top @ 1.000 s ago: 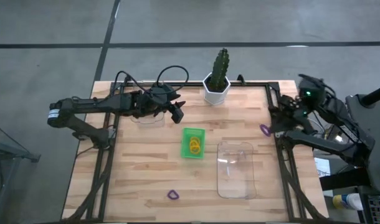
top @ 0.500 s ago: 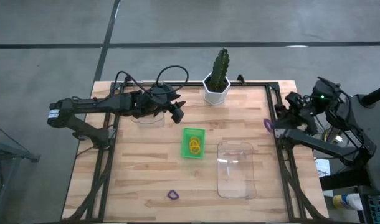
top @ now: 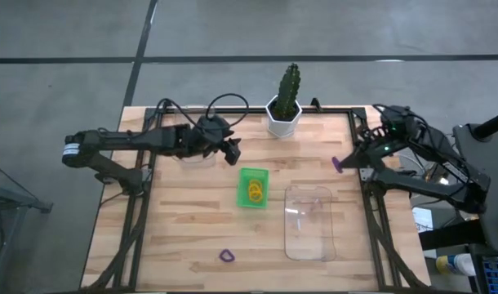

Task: Sort spring keychains
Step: Put the right purple spring keychain into the bottom transparent bin

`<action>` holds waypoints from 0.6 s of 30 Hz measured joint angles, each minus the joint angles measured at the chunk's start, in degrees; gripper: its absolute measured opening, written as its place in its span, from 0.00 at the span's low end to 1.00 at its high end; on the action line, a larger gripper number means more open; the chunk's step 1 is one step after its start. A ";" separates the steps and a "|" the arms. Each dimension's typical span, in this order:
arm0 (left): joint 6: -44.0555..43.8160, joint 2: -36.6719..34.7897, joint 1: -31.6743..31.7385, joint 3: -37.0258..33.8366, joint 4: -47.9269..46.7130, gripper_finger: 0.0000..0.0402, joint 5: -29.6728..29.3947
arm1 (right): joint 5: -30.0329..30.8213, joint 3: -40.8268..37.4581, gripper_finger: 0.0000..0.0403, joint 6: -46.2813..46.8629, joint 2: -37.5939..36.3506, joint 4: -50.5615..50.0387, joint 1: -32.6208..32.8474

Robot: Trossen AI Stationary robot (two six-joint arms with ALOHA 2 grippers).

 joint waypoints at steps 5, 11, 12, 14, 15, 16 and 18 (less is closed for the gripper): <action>-2.38 0.00 0.00 -2.17 0.01 0.42 0.02 | 2.82 0.00 0.03 -1.50 4.74 1.22 5.08; -4.61 0.00 0.00 -3.62 -0.08 0.42 0.29 | 9.88 0.02 0.03 -3.99 12.04 4.44 15.77; -4.61 0.00 0.00 -3.65 -0.06 0.42 0.31 | 10.92 0.02 0.03 -4.31 13.19 5.08 18.04; -4.64 0.00 0.00 -3.65 -0.01 0.42 0.31 | 13.32 0.02 0.03 -4.96 15.58 5.27 22.54; -4.65 0.00 0.00 -3.65 0.01 0.42 0.31 | 14.71 0.02 0.03 -5.31 16.72 5.28 24.90; -4.64 0.00 0.00 -3.65 0.03 0.42 0.31 | 16.26 0.02 0.03 -5.37 17.79 5.23 27.16; -4.64 0.00 0.00 -3.65 0.01 0.42 0.31 | 19.52 0.01 0.03 -5.03 19.87 5.19 31.73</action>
